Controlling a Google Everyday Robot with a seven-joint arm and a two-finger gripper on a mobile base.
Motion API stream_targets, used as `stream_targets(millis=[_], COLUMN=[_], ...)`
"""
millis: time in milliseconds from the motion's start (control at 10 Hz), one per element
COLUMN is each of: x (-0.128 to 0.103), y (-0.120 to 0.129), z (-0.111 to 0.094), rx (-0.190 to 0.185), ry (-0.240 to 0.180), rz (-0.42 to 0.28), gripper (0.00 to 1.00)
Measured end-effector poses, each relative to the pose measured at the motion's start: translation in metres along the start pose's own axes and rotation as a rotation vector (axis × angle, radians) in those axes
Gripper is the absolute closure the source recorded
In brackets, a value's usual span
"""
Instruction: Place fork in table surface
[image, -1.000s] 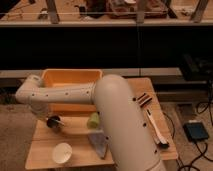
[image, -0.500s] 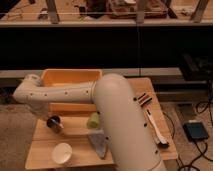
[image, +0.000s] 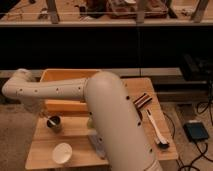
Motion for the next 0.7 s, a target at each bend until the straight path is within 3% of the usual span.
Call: stream_targets(millis=[400,700], x=[-0.009,-0.027], y=[0.006,0.002], z=[-0.013,-0.024], rx=[0.017,0.029], ry=[-0.035,-0.006], rz=[0.050,0.074], gripper=[0.86,0.86])
